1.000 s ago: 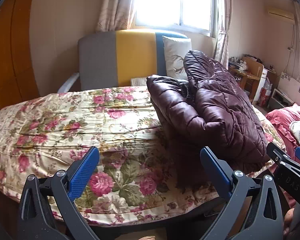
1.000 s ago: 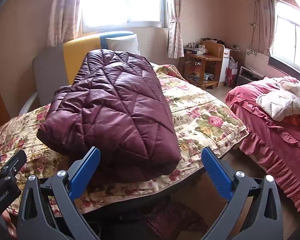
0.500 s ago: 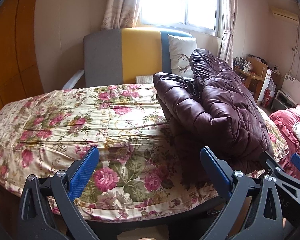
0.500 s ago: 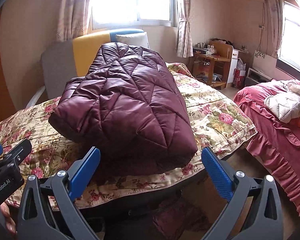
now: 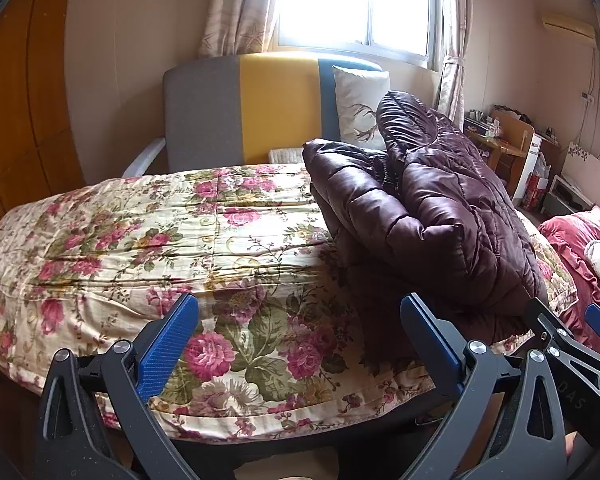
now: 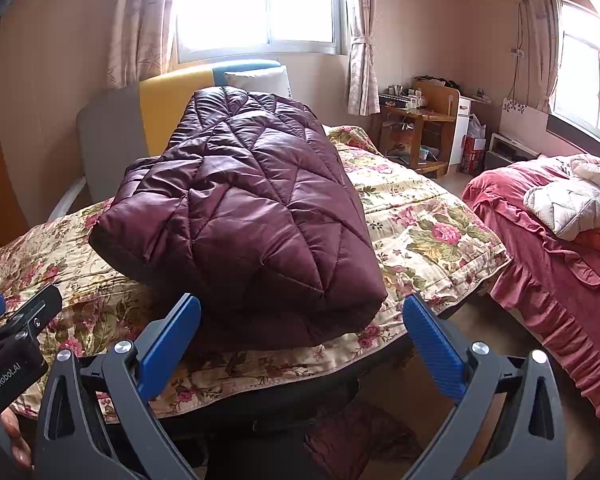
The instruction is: Fold large clothes
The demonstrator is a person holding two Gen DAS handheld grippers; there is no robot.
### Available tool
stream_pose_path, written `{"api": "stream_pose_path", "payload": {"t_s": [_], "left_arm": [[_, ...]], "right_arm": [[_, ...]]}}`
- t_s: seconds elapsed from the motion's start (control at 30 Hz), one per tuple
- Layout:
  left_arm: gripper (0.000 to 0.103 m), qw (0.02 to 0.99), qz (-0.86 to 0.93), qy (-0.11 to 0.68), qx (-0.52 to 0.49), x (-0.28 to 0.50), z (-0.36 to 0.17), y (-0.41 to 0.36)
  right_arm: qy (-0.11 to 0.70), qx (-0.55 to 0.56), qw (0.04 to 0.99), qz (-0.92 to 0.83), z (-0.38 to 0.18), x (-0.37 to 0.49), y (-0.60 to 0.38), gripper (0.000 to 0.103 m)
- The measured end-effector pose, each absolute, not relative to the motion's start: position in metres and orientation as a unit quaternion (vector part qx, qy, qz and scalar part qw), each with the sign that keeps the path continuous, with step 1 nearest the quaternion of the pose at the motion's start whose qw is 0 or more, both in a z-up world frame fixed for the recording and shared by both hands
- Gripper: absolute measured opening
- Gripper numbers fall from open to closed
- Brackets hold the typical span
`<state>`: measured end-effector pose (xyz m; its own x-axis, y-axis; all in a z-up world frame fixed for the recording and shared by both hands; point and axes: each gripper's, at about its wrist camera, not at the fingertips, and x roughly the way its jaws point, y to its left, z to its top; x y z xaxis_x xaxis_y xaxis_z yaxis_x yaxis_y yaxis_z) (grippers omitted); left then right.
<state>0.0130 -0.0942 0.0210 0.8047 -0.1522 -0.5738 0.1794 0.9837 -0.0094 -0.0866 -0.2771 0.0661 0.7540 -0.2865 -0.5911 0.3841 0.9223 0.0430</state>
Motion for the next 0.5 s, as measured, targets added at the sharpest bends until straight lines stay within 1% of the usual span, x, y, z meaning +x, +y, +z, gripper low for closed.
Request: {"api": "stream_pose_path", "payload": {"t_s": [0.5], "left_arm": [[0.1,0.948,-0.089,0.304,0.023,0.0133,0.02,-0.0944]], "right_arm": [[0.303,0.081,0.933,-0.175,0.0644,-0.0853,-0.2765,0.101]]}}
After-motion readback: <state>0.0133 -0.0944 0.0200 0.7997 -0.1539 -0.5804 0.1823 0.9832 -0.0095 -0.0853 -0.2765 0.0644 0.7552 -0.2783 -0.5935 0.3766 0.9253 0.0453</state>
